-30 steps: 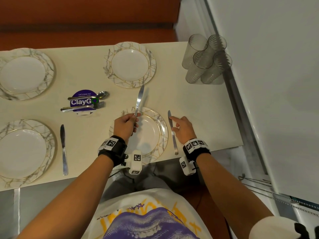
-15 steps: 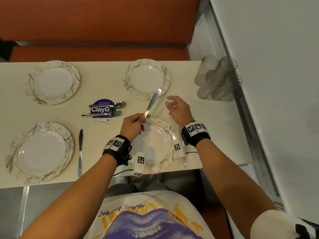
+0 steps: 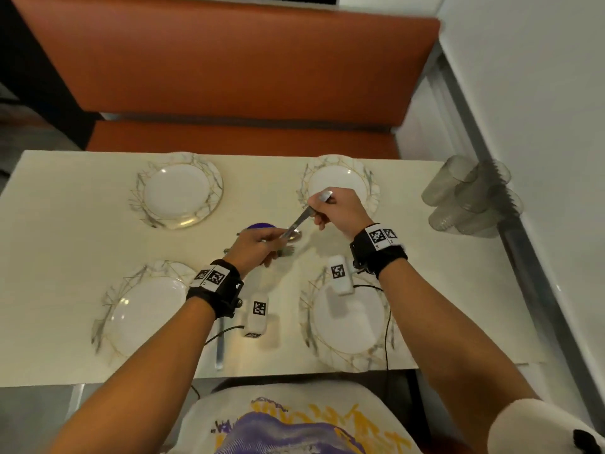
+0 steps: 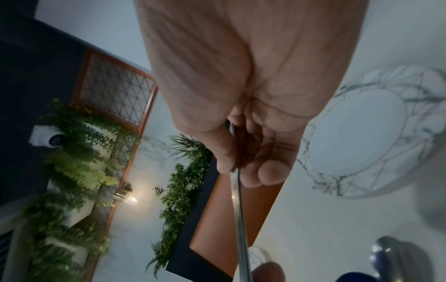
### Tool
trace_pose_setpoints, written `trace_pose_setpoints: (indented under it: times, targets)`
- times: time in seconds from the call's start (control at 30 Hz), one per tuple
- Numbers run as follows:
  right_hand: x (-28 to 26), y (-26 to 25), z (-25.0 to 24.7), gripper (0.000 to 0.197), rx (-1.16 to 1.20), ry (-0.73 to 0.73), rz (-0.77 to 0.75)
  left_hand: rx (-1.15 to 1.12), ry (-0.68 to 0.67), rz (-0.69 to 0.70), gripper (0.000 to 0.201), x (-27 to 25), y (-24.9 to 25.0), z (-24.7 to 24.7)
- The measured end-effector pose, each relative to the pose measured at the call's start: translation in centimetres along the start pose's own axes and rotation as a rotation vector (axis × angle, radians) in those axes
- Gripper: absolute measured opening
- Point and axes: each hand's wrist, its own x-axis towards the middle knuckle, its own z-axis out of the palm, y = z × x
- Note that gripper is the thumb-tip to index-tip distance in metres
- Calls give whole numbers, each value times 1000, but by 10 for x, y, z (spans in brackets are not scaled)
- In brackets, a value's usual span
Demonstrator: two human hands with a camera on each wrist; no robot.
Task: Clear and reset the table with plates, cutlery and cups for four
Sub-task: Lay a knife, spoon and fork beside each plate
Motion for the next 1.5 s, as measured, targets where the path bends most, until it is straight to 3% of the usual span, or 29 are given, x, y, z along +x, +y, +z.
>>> trace_pose_setpoints:
  times: [0.13,0.27,0.4,0.47,0.57,0.73,0.93,1.1,1.23,1.5]
  targets:
    - [6,-12,26,16,168,112,28,18,-15,-10,23,17,13,-66]
    - [0,-6,48,19,301,155,79,-200,144,-21,46,47,33,-106]
    - [-7,-9,63,21,196,70,99,-461,270,-32,50,84,45,-95]
    - [-3,-7,69,21,110,28,105,-509,294,-27,41,96,47,-76]
    - [6,-2,70,16,44,79,85,-558,296,-34,27,106,49,-47]
    - [21,8,57,18,98,135,149,-456,191,-84,36,116,38,-13]
    - [42,36,38,12,-164,206,129,-385,279,-141,33,148,35,-6]
    - [47,53,10,11,-71,253,192,-214,386,-218,32,202,22,-12]
    - [50,69,-19,10,-247,256,201,-24,392,-296,26,235,11,-8]
    - [52,92,-58,5,-231,277,178,257,362,-329,13,274,-6,5]
